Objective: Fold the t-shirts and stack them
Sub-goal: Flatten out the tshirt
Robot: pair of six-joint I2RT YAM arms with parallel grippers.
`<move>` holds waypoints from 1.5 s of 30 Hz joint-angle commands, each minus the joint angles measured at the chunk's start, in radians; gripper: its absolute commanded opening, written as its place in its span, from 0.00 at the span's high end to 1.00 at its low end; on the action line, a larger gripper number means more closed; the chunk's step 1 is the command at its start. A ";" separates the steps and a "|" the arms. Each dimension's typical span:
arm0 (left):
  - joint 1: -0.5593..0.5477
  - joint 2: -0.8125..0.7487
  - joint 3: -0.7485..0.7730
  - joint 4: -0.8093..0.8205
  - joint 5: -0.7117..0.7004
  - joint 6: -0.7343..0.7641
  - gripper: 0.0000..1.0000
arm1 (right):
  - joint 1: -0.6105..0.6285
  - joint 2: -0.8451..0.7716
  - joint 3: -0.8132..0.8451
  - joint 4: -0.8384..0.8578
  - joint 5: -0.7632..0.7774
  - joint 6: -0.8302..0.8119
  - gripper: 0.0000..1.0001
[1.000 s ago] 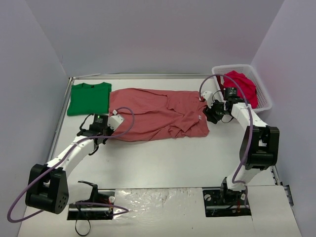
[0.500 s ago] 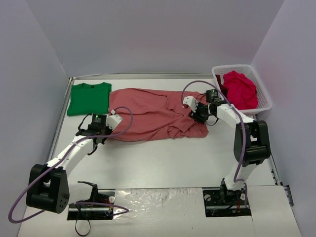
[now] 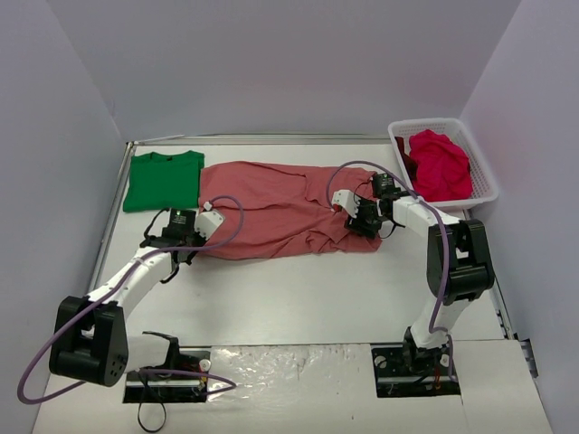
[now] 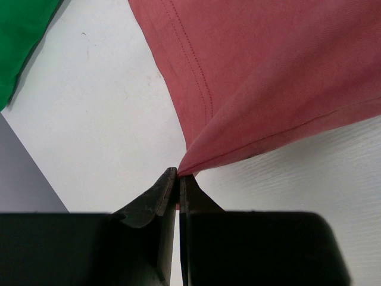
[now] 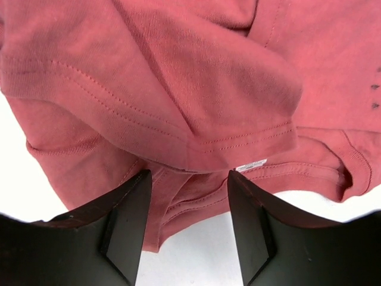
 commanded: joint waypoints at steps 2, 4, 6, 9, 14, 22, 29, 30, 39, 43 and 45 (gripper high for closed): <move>0.011 0.002 0.014 -0.003 -0.011 -0.006 0.98 | 0.011 -0.008 -0.004 -0.061 0.023 -0.030 0.48; 0.011 0.005 0.016 0.001 -0.011 -0.006 0.98 | 0.013 -0.025 -0.007 -0.058 0.015 -0.034 0.47; 0.011 0.013 0.017 0.004 -0.011 -0.006 0.98 | 0.013 -0.024 0.001 -0.058 0.007 -0.024 0.44; 0.011 0.025 0.020 0.007 -0.011 -0.006 0.98 | 0.020 -0.001 0.033 -0.052 0.001 -0.013 0.44; 0.011 0.020 0.017 0.008 -0.008 -0.006 0.98 | 0.036 0.061 0.120 -0.046 0.003 0.025 0.71; 0.011 0.008 0.017 0.002 0.003 -0.004 0.98 | 0.037 0.029 0.154 -0.066 0.036 0.074 1.00; 0.011 -0.073 0.126 -0.114 0.059 0.010 0.97 | 0.023 -0.143 0.254 -0.217 0.047 0.186 1.00; 0.011 -0.086 0.178 -0.136 0.059 0.010 0.98 | 0.022 -0.161 0.272 -0.268 0.039 0.211 1.00; 0.010 -0.331 0.408 -0.507 0.346 0.068 0.98 | 0.002 -0.508 0.288 -0.643 -0.155 0.331 1.00; 0.011 -0.478 0.489 -0.604 0.447 0.135 0.98 | 0.002 -0.641 0.361 -0.806 -0.283 0.326 1.00; 0.010 -0.480 0.536 -0.667 0.481 0.141 0.98 | 0.003 -0.675 0.435 -0.857 -0.322 0.325 1.00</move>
